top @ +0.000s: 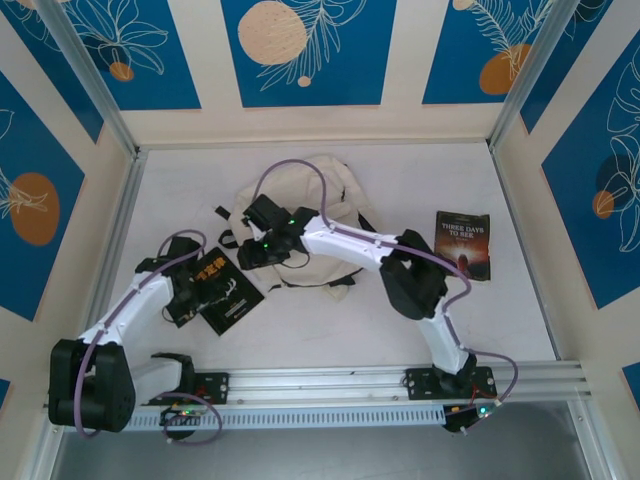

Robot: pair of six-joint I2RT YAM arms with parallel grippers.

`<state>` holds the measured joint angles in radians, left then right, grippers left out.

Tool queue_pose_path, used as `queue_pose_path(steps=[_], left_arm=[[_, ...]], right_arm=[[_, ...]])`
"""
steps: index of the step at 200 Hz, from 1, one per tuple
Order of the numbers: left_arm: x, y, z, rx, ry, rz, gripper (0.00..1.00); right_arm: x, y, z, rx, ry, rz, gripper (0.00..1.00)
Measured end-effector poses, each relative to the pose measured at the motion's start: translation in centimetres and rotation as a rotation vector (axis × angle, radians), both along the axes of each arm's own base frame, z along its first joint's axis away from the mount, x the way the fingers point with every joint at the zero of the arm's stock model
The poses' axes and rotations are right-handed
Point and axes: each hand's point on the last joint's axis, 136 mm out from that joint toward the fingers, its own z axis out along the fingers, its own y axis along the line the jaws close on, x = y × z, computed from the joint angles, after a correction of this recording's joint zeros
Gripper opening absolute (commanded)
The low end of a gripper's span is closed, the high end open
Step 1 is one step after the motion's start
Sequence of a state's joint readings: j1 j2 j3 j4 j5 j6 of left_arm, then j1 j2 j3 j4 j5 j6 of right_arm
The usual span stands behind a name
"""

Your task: Pack books, pencil case, and school supplies into a backpack

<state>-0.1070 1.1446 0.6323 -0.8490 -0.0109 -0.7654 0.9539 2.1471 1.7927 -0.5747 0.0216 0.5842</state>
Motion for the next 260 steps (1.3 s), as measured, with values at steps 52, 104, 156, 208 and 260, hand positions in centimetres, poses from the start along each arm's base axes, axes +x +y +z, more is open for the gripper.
queue_pose_path(steps=[52,104,156,208,260], left_arm=[[-0.2,-0.2,-1.0,-0.014,0.006,0.002,0.55],[0.0,-0.7,-1.9,-0.043,0.012,0.006,0.49],[0.2,-0.9,-2.1,-0.055,0.015,0.009,0.48],[0.2,-1.0,-2.3,-0.063,0.022,0.010,0.48],[0.3,-1.1,-2.3,-0.069,0.023,0.012,0.48]], right_arm=[[0.6,2.0,-3.9,-0.067,0.049,0.031,0.41],[-0.2,2.6,-5.8,-0.111,0.085,0.065,0.39],[-1.0,3.0,-6.9,-0.122,0.127,0.086,0.39],[-1.6,2.9,-6.2,-0.115,0.173,0.101,0.24],[-1.9,3.1,-4.4,-0.078,0.192,0.104,0.18]])
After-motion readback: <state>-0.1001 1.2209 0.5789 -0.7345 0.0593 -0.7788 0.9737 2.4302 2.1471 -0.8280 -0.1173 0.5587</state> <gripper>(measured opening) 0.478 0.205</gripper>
